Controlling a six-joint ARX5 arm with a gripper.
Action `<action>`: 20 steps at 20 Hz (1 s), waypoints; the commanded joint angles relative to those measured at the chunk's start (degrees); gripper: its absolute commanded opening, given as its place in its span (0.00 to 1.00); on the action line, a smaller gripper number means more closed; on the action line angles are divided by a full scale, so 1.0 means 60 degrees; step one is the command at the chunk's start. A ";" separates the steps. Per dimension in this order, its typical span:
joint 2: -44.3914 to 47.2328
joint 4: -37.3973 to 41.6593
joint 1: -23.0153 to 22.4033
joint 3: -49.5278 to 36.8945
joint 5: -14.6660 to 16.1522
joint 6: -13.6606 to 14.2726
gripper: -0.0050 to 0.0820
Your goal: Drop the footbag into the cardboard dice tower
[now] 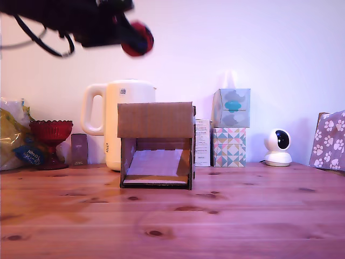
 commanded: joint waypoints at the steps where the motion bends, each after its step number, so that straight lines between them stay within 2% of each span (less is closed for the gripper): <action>1: 0.0583 -0.0117 0.0073 0.0714 -0.0007 0.0044 0.20; 4: 0.1581 -0.1231 0.0193 0.2208 -0.0004 0.0047 0.20; 14: 0.4739 -0.6841 0.0586 0.7238 0.0754 0.0047 0.20; 17: 0.4870 -0.7286 0.0641 0.7610 0.0747 0.0237 0.22; 18: 0.4849 -0.7286 0.0645 0.7639 0.0747 0.0437 0.31; 19: 0.4845 -0.7311 0.0645 0.7723 0.0743 0.0470 0.53; 20: 0.4845 -0.7493 0.0645 0.7843 0.0739 0.0463 0.81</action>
